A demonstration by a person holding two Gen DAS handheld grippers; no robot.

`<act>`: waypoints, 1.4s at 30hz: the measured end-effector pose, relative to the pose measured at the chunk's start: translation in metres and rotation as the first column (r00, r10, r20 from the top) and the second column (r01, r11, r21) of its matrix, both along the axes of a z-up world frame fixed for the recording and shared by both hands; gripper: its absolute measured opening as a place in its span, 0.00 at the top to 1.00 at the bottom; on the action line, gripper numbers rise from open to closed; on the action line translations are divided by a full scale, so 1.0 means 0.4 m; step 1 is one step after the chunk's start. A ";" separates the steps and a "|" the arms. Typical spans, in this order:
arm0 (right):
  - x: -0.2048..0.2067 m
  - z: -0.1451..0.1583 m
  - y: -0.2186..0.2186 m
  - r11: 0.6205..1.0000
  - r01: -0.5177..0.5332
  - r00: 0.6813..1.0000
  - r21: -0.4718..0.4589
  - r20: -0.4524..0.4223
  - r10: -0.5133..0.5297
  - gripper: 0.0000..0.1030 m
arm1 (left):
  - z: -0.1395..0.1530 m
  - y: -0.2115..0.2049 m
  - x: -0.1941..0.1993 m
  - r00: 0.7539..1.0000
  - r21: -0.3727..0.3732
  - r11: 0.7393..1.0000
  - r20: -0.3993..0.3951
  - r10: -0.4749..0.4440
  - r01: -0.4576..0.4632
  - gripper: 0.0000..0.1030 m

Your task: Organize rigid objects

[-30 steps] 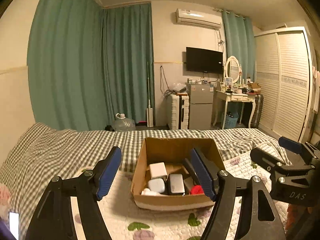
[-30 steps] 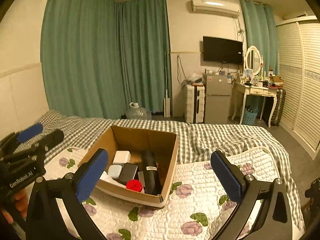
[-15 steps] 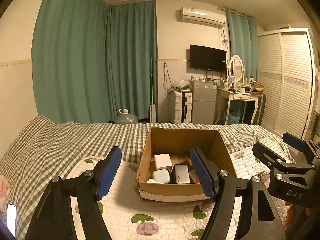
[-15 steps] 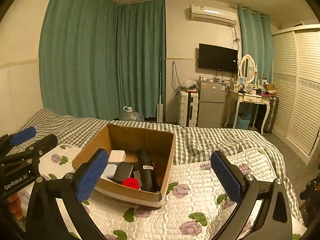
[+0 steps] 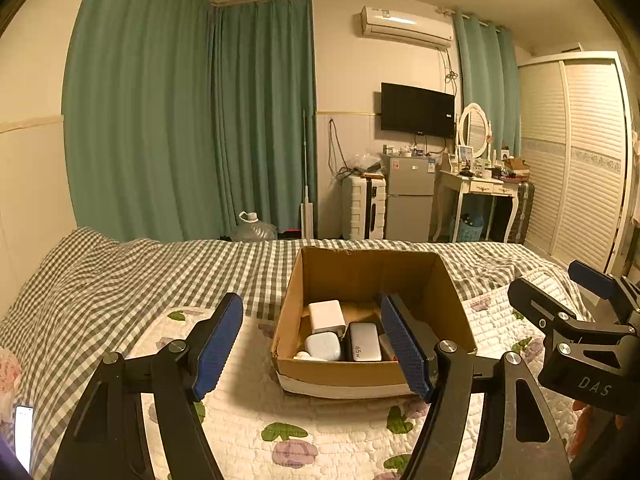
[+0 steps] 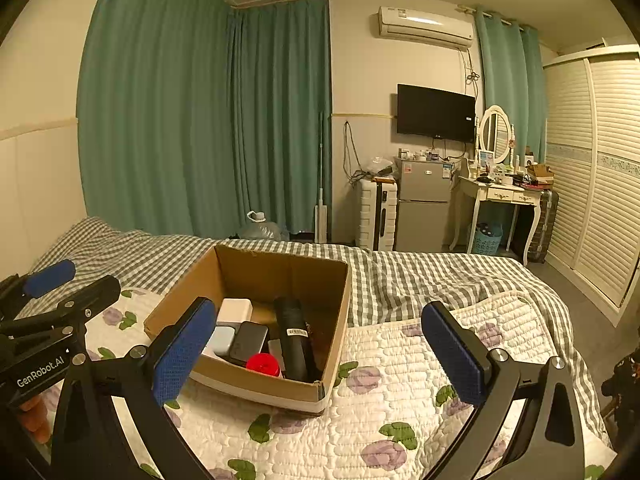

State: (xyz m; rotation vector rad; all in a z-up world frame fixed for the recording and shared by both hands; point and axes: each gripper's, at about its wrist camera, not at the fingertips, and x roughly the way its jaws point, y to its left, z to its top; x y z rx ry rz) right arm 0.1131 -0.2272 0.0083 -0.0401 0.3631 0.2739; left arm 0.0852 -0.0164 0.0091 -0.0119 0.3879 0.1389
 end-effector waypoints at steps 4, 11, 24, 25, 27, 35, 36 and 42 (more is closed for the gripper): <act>0.001 0.000 0.001 1.000 0.000 1.000 0.000 -0.001 0.000 0.00 | -0.002 0.001 0.005 1.000 -0.001 1.000 -0.004 0.004 -0.004 0.28; 0.002 -0.002 0.002 1.000 -0.001 1.000 -0.003 -0.005 0.001 0.00 | -0.004 0.000 0.005 1.000 0.003 1.000 -0.006 -0.002 0.002 0.28; 0.005 -0.014 0.008 1.000 0.010 1.000 -0.003 -0.025 -0.010 0.00 | -0.008 0.002 0.006 1.000 0.006 1.000 -0.013 -0.001 0.001 0.28; 0.005 -0.014 0.009 1.000 0.010 1.000 -0.005 -0.026 -0.010 0.00 | -0.008 0.002 0.006 1.000 0.006 1.000 -0.015 0.000 0.000 0.28; 0.005 -0.015 0.010 1.000 0.010 1.000 -0.006 -0.023 -0.010 0.00 | -0.010 0.003 0.008 1.000 0.007 1.000 -0.018 0.001 -0.001 0.28; 0.005 -0.015 0.010 1.000 0.012 1.000 -0.009 -0.025 -0.012 0.00 | -0.013 0.003 0.009 1.000 0.011 1.000 -0.021 0.000 0.000 0.28; 0.005 -0.015 0.010 1.000 0.012 1.000 -0.009 -0.024 -0.013 0.00 | -0.013 0.004 0.009 1.000 0.010 1.000 -0.021 0.000 0.001 0.28; 0.006 -0.018 0.009 1.000 0.014 1.000 -0.010 -0.025 -0.014 0.00 | -0.014 0.003 0.010 1.000 0.012 1.000 -0.023 -0.003 0.003 0.28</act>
